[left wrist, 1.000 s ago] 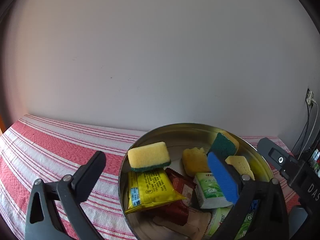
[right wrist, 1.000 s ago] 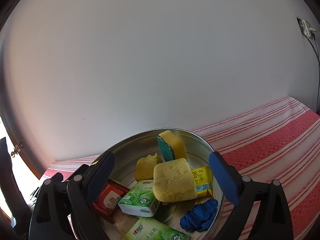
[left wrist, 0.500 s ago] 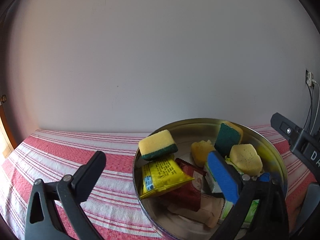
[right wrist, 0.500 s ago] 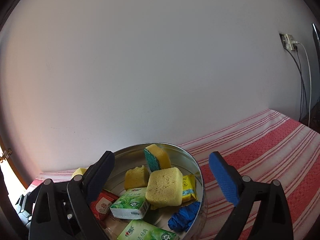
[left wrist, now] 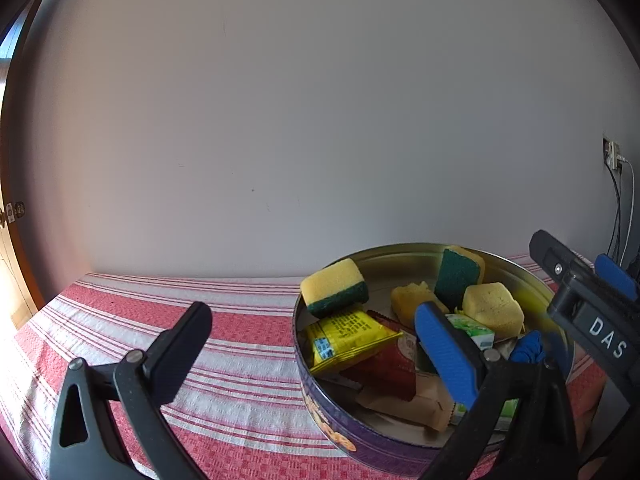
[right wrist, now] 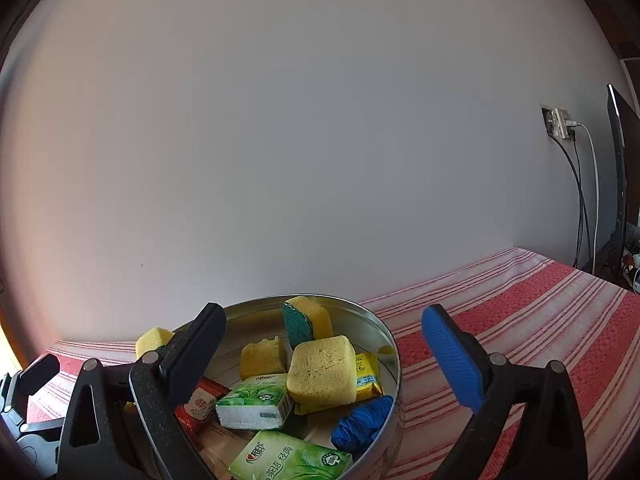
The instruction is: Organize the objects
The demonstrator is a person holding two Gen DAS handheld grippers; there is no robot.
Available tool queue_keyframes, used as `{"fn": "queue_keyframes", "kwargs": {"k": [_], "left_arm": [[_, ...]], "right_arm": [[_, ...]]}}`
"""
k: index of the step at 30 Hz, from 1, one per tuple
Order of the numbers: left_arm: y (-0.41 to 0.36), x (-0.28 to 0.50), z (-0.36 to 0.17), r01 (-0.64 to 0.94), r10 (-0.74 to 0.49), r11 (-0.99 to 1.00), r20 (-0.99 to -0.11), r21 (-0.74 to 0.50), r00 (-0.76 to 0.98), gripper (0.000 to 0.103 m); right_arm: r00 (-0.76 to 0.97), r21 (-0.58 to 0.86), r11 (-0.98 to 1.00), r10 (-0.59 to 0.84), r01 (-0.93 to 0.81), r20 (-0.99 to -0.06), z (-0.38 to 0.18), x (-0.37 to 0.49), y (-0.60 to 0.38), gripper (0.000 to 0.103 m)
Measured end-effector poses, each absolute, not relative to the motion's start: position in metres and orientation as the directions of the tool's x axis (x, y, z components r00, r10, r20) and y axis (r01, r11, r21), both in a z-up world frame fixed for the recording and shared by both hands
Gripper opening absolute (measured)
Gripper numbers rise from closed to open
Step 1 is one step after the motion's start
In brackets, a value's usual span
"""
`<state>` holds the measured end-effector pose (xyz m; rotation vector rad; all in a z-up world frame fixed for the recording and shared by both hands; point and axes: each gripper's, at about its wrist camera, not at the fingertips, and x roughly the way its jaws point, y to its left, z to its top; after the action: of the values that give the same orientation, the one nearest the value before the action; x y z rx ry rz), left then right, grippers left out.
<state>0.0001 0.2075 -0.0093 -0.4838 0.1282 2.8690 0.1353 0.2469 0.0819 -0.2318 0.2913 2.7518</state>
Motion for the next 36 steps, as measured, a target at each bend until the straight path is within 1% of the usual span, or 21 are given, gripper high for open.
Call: {"fn": "queue_keyframes", "kwargs": {"k": [4,7,15,24,32,36], "left_arm": [[0.210,0.001,-0.015,-0.251,0.221,-0.966,-0.330,0.052,-0.918,0.103],[0.210,0.005,-0.017,-0.248,0.211,-0.966,-0.325,0.076,-0.922,0.103],[0.200,0.014,-0.015,-0.243,0.216,-0.969,-0.318,0.047,-0.923,0.103],[0.192,0.029,-0.015,-0.264,0.238,-0.963,-0.315,0.044,-0.919,0.103],[0.190,0.039,-0.016,-0.272,0.245,-0.961,-0.298,0.051,-0.923,0.103],[0.188,0.037,-0.017,-0.269,0.245,-0.962,-0.303,0.038,-0.921,0.103]], "right_arm": [[-0.921,0.118,-0.925,0.333,-0.361,-0.202,0.079,0.135,0.240,0.100],[-0.921,0.111,-0.925,0.338,-0.363,-0.194,0.078,0.138,0.238,0.100],[-0.921,0.121,-0.926,0.329,-0.358,-0.210,0.075,0.151,0.234,0.100],[-0.923,0.115,-0.924,0.341,-0.364,-0.179,0.075,0.169,0.224,0.100],[-0.927,0.067,-0.928,0.357,-0.366,-0.119,0.078,0.180,0.210,0.100],[-0.924,0.058,-0.925,0.368,-0.375,-0.100,0.079,0.184,0.208,0.100]]}}
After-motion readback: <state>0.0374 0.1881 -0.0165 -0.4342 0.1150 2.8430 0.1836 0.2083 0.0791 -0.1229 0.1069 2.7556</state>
